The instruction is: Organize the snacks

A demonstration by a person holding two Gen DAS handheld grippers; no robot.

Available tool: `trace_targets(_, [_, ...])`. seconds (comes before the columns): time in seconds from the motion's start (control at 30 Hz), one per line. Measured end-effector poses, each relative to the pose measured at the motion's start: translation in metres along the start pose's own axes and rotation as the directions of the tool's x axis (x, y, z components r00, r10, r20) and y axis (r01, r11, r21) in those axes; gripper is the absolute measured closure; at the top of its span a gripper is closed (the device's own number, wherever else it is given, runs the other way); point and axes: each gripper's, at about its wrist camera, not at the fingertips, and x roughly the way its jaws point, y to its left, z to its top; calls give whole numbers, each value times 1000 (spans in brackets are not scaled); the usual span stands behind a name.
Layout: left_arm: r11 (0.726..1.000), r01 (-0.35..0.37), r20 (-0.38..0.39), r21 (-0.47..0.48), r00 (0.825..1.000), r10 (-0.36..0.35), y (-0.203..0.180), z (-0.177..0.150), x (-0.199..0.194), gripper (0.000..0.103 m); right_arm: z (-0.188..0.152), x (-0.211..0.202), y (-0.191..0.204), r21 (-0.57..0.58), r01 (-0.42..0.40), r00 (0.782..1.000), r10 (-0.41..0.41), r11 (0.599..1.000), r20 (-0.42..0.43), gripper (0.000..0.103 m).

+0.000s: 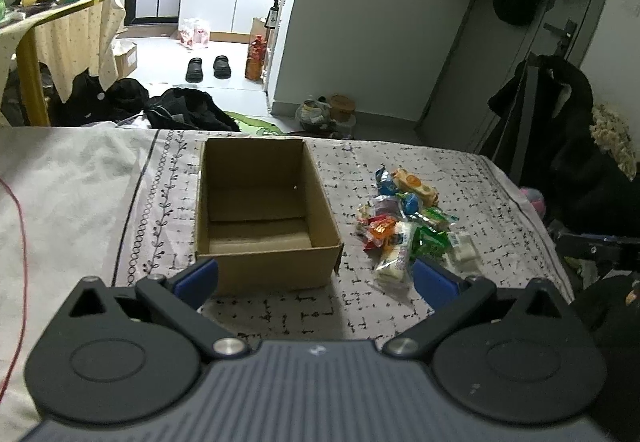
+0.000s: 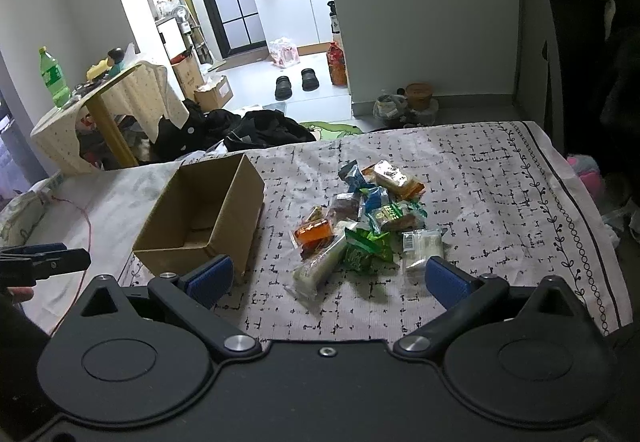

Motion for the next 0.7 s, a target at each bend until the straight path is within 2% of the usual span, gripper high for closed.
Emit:
trace_targets(0.2, [1000,13,12,14,1000,-14,3,9,9,0,-2,10,-5,-1,15,1000,-15,1000,-9,0])
trace_targets(0.37, [996,12,-1,84,1000,-11,-3,12,24,0,-4,21,-10,1,17,1000,-17,1000,-22,0])
trace_targets(0.53, [993,46,-16,110,999,-44,-7,21,45,1,-4,28,-5,-43,13,1000,-13,999,-1,6])
trace_targets(0.7, [989,92,-28,118,996,-90,-13,31,66,4,-3,43,-6,-39,14,999,-15,999,-28,9])
